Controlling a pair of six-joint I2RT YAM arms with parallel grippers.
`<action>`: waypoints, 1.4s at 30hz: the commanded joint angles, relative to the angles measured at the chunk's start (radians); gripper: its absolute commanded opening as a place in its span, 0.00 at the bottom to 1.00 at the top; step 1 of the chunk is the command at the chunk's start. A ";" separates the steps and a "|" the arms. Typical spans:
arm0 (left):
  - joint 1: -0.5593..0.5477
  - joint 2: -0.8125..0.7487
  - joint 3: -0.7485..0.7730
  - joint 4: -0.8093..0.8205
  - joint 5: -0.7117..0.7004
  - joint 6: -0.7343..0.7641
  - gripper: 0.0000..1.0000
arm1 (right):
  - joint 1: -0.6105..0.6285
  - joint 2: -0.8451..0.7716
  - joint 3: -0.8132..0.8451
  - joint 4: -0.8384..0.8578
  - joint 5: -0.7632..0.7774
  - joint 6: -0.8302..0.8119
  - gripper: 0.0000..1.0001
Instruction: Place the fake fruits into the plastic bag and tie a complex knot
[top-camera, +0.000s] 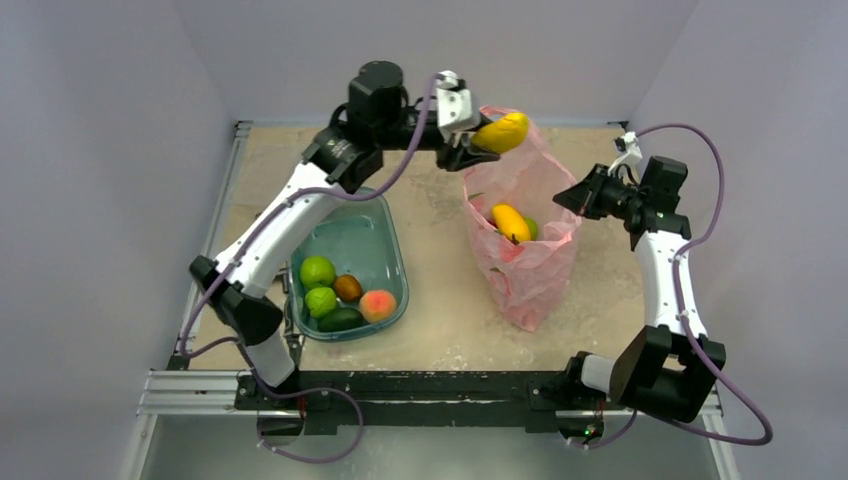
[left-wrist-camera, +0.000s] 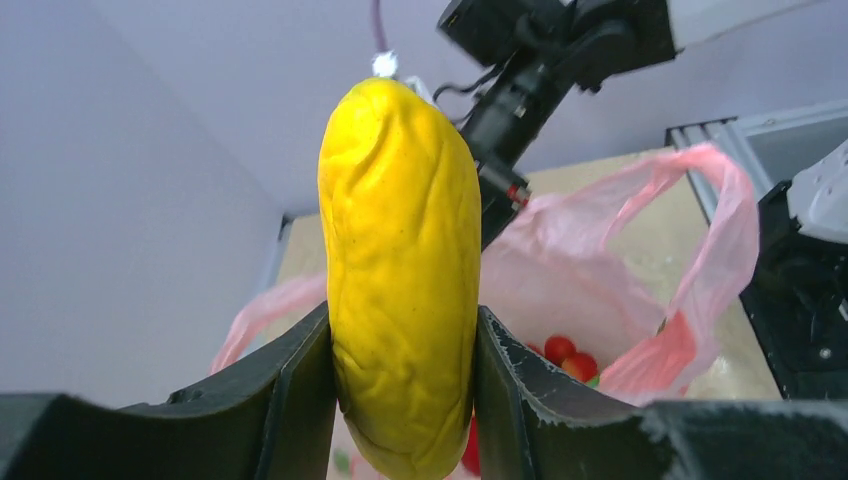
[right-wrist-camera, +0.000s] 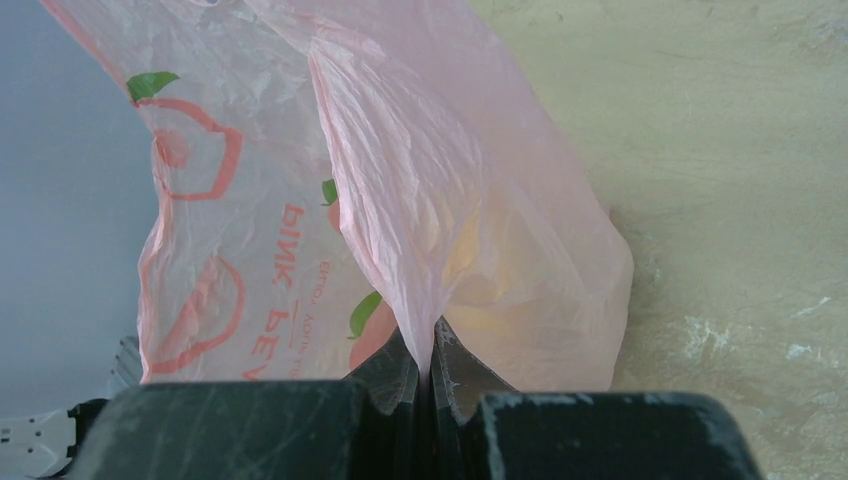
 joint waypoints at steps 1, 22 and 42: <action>-0.093 0.208 0.176 -0.151 -0.018 0.077 0.14 | 0.003 -0.009 0.015 0.016 -0.005 -0.014 0.00; -0.193 0.278 0.229 -0.165 -0.278 0.082 1.00 | 0.002 -0.053 -0.019 0.007 -0.017 -0.016 0.00; 0.023 0.162 -0.005 -0.022 -0.300 -0.062 0.97 | 0.001 -0.034 -0.023 0.017 -0.027 -0.032 0.00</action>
